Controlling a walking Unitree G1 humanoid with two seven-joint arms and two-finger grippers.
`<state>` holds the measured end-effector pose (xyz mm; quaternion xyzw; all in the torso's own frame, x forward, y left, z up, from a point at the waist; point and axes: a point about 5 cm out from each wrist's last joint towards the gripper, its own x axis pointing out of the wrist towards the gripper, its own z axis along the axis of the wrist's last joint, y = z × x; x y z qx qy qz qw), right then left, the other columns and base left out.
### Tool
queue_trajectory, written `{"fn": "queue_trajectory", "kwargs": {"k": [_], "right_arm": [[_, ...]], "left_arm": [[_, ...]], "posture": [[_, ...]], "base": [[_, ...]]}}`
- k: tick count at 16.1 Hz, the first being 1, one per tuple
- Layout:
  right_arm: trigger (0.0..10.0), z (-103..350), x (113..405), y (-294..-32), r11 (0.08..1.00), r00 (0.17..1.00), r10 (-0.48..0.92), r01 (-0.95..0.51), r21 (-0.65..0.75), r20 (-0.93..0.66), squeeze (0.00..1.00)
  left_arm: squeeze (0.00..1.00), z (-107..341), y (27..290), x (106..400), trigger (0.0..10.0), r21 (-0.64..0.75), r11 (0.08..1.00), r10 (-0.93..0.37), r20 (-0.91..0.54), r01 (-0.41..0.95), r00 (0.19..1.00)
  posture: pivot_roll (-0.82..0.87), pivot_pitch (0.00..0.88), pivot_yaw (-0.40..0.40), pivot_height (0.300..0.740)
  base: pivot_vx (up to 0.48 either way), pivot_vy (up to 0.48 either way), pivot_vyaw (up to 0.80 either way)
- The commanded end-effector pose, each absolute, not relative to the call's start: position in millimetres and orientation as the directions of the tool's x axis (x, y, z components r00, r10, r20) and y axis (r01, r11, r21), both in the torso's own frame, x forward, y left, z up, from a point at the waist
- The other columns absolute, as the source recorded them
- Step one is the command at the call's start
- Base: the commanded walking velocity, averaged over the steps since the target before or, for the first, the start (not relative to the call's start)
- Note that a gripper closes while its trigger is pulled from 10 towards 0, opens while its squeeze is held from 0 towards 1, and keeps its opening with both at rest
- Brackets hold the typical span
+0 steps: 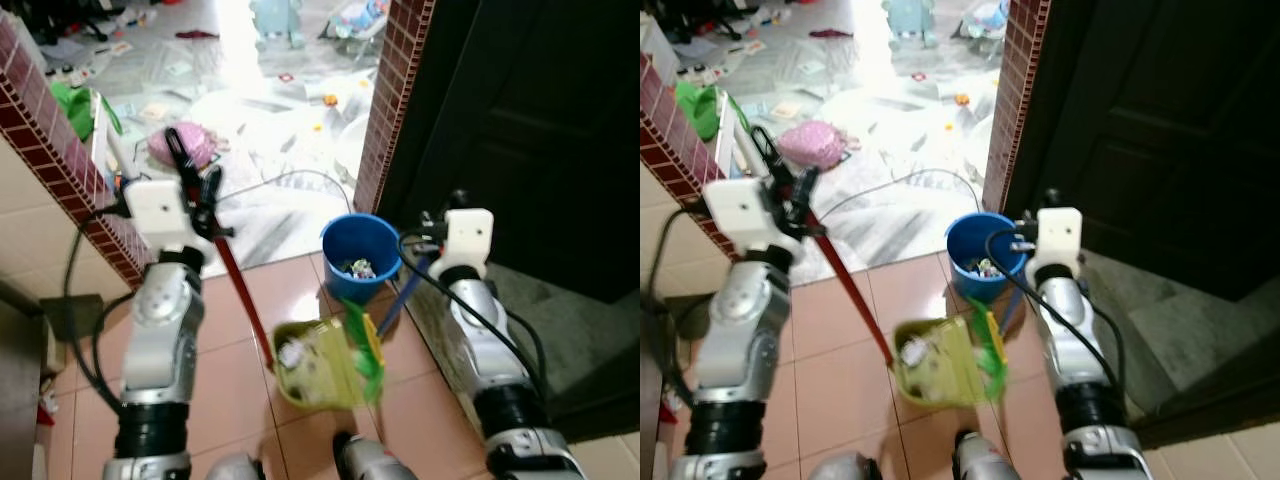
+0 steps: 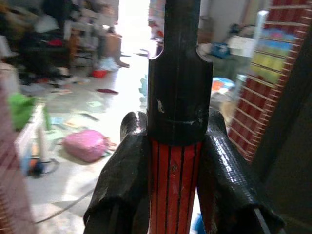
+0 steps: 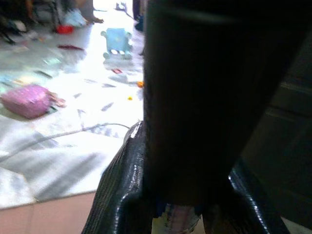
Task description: Sweep floor
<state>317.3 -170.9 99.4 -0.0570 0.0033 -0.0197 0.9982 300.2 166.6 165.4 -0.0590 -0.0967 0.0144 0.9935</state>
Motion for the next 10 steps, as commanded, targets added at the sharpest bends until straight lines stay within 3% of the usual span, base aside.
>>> {"fn": "queue_trajectory", "kwargs": {"k": [1,4,10], "right_arm": [[10.0,90.7,313.1,-190.4,0.964,0.99,-0.132,0.116,-0.241,-0.054,0.0],[10.0,90.7,316.2,-202.0,0.944,0.977,-0.204,0.178,-0.277,-0.068,0.0],[10.0,94.4,322.6,-201.0,0.945,0.975,-0.213,0.188,-0.269,-0.066,0.0]], "left_arm": [[0.0,202.9,173.7,301.8,10.0,-0.125,0.992,0.075,0.324,-0.036,0.943],[0.0,227.3,180.4,306.1,10.0,-0.136,0.989,0.113,0.386,-0.065,0.916],[0.0,263.8,180.1,313.8,10.0,-0.181,0.981,0.149,0.462,-0.072,0.874]], "posture": [[-0.05,0.086,-0.003,0.74],[-0.06,0.091,-0.001,0.74],[-0.06,0.09,0.003,0.74]], "base": [[0.0,0.0,-0.44],[0.0,0.0,-0.14],[0.0,0.0,0.0]]}}
